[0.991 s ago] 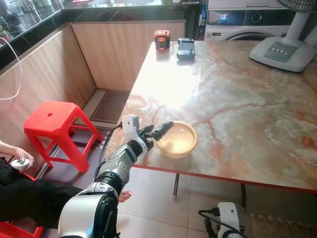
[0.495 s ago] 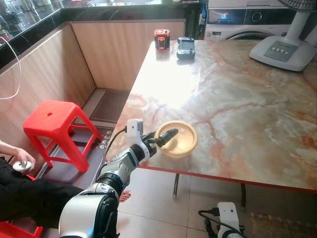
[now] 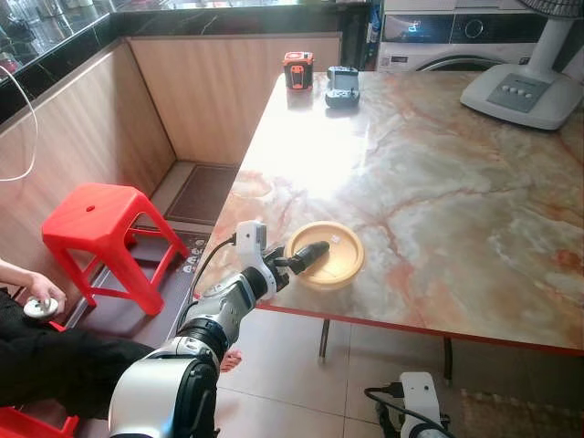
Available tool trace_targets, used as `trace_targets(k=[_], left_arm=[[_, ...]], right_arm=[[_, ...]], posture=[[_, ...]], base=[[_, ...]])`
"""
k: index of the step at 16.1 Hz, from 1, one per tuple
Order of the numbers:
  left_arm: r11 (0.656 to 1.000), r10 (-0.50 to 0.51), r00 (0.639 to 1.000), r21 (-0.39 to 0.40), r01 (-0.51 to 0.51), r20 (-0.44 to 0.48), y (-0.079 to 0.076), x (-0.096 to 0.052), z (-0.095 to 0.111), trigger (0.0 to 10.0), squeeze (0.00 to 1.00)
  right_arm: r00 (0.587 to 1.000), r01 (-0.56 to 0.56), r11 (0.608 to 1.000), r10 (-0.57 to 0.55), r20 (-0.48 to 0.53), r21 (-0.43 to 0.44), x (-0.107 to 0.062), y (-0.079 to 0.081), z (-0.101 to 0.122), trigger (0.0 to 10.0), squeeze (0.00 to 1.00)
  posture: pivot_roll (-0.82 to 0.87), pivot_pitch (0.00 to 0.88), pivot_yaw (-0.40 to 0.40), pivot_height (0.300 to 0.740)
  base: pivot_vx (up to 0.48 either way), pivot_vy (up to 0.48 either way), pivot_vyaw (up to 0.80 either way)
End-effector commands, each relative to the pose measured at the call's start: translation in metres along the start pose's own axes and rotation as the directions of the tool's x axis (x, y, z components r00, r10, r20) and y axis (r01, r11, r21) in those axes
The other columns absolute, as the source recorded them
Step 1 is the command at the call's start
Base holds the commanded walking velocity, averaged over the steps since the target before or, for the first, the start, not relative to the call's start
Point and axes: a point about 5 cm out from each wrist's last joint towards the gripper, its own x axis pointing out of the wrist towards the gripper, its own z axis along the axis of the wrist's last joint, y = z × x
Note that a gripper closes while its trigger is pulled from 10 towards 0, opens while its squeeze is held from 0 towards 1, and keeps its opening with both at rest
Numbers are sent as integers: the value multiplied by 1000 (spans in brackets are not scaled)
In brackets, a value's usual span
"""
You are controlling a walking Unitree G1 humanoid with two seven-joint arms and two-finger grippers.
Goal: Restocking fridge
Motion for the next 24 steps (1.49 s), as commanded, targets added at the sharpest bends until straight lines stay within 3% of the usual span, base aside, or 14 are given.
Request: trace_targets(k=[1,2,5,6,7,8,19,20,21,24], left_arm=[[1000,20,999,4,-20,-43,1,0,-4,4549,0],[1000,26,998,17,-25,-53,1,1,-4,0,0],[1000,23,998,22,-21,-61,1,0,-6,0,0],[999,25,998,23,-23,-63,1,0,-6,3412,0],[999,26,998,25,-25,-64,2,0,-6,3412,0],[999,26,998,25,-25,-65,2,-1,-5,10000,0],[995,98,989,33,-95,-107,16,-11,-10,10000,0],[992,121,985,53,-116,-120,17,-11,-11,2275,0],[991,128,984,59,-121,-122,17,-11,-11,0,0],[991,125,984,68,-117,-129,17,-11,-11,0,0]], right_arm=[[1000,-6,1000,6,-3,-6,0,2,-1,10000,0],[1000,-8,1000,7,-4,-9,0,2,-1,10000,0],[1000,-10,1000,10,-7,-19,0,2,-1,10000,0],[1000,-10,1000,10,-8,-22,0,2,-1,10000,0],[1000,-10,1000,10,-9,-23,0,2,-1,10000,0],[1000,-10,1000,10,-10,-25,0,2,-1,10000,0],[1000,-13,999,13,-14,-46,0,1,0,10000,0],[1000,-14,999,13,-14,-48,0,1,0,10000,0],[1000,-14,999,14,-14,-49,0,1,0,10000,0],[1000,-15,998,15,-15,-56,0,0,0,10000,0]], posture=[[-105,37,80,740],[-105,37,80,740],[-108,33,80,740],[-108,33,80,740],[-107,37,79,740],[-107,37,79,740],[-108,52,71,740],[-108,51,71,740],[-108,51,71,740],[-109,54,69,740]], base=[[0,0,0],[0,0,0],[0,0,0],[0,0,0],[0,0,0],[0,0,0],[0,0,0],[0,0,0],[0,0,0],[0,0,0]])
